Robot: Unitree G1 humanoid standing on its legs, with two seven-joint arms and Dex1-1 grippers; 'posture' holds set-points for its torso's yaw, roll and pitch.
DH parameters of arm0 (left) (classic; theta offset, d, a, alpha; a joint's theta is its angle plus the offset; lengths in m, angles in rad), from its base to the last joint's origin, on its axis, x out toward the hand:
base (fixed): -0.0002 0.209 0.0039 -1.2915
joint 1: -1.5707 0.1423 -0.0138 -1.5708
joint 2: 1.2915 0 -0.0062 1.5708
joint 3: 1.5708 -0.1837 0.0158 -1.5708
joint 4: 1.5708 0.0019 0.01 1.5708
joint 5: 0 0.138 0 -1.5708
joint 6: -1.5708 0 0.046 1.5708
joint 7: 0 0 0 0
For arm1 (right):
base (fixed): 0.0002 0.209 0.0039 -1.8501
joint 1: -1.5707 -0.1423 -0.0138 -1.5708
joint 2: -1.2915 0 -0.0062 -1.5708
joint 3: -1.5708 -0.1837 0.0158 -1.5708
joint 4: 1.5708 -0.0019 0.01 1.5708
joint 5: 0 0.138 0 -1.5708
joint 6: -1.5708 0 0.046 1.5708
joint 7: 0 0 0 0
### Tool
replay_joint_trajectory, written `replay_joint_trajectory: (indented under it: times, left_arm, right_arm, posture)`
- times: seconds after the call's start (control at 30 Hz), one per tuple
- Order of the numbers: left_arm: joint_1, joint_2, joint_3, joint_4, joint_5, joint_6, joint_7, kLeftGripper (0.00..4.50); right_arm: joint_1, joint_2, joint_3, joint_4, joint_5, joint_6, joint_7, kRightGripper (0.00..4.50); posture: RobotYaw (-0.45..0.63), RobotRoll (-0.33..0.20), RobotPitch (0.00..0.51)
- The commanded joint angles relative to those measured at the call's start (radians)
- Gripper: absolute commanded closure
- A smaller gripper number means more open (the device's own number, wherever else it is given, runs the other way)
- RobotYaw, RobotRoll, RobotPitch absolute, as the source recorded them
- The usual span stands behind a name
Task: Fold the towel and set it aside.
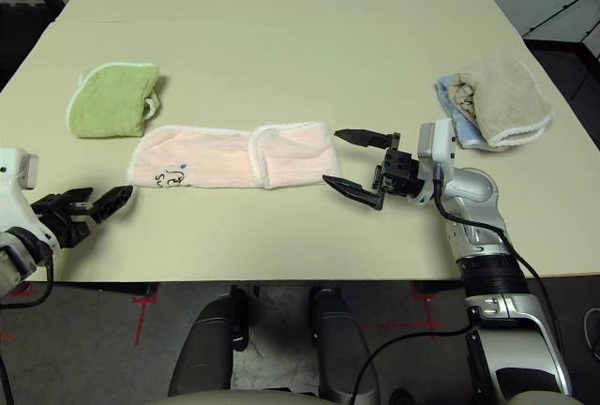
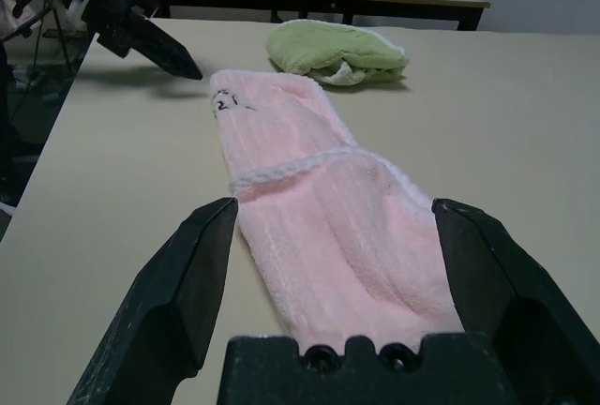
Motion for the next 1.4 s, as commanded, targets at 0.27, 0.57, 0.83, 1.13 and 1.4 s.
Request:
replay_joint_trajectory:
  times: [0.27, 0.57, 0.83, 1.13, 1.4]
  left_arm:
    - [-0.234, -0.131, 0.125, 0.106, -0.121, 0.200, 0.245, 0.00]
    - [-0.282, -0.197, 0.101, 0.082, -0.164, 0.276, 0.285, 0.00]
    - [-0.276, -0.233, 0.123, 0.038, -0.209, 0.357, 0.310, 0.00]
    - [-0.328, -0.290, 0.146, 0.023, -0.184, 0.416, 0.364, 0.18]
    - [-0.383, -0.306, 0.104, 0.018, -0.108, 0.428, 0.376, 3.03]
  right_arm:
    - [-0.008, -0.022, -0.017, 0.022, -0.006, -0.023, -0.003, 0.01]
    - [-0.018, -0.035, -0.018, 0.044, -0.017, -0.038, -0.020, 0.01]
    - [-0.026, -0.041, -0.015, 0.059, -0.022, -0.042, -0.022, 0.01]
    - [-0.047, -0.035, -0.012, 0.086, -0.038, -0.059, -0.027, 0.00]
    - [-0.029, -0.030, -0.018, 0.058, -0.029, -0.046, -0.060, 0.00]
  posture:
    - [-0.09, 0.000, 0.206]
    - [-0.10, 0.000, 0.202]
    - [-0.09, 0.000, 0.205]
    - [-0.09, 0.000, 0.205]
    - [-0.11, 0.000, 0.208]
